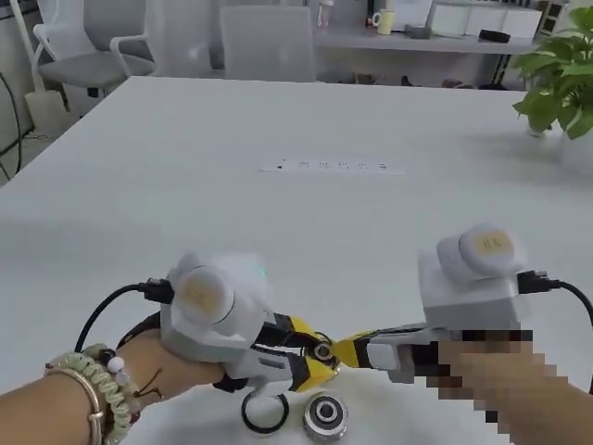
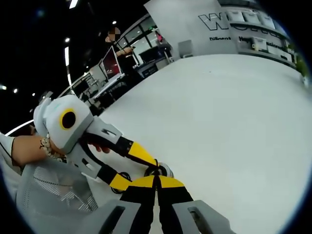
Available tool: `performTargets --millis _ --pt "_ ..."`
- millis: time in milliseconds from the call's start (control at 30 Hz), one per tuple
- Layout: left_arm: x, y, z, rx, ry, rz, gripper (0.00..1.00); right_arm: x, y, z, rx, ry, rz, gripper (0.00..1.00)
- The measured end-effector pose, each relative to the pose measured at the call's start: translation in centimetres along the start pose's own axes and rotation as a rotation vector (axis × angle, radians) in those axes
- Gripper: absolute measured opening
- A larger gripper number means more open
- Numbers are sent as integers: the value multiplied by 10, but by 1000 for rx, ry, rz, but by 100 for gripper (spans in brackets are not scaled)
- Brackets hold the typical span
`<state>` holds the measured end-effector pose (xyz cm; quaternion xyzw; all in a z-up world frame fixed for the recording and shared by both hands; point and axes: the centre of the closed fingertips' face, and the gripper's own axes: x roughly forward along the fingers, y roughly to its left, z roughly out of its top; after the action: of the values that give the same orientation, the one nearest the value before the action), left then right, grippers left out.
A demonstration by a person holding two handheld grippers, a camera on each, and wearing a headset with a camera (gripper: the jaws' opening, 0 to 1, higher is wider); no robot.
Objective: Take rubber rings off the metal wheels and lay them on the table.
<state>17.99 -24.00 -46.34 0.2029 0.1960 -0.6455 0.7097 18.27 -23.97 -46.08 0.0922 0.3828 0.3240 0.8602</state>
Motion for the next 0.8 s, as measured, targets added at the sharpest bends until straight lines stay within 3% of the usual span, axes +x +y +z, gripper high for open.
performTargets --millis 400,467,567,667,800 --pt "-12 4 12 0 10 4 20 -3 -2 7 42 -32 17 0" --pt "-15 4 17 4 2 4 24 -3 -3 7 45 -34 13 0" --pt "-17 -1 26 -37 -6 -23 31 -5 -4 9 50 -43 12 0" --pt "-22 -4 36 9 -8 -25 32 -6 -6 11 57 -53 10 0" --pt "-28 -6 46 9 -15 -37 38 -9 -7 14 63 -64 5 0"
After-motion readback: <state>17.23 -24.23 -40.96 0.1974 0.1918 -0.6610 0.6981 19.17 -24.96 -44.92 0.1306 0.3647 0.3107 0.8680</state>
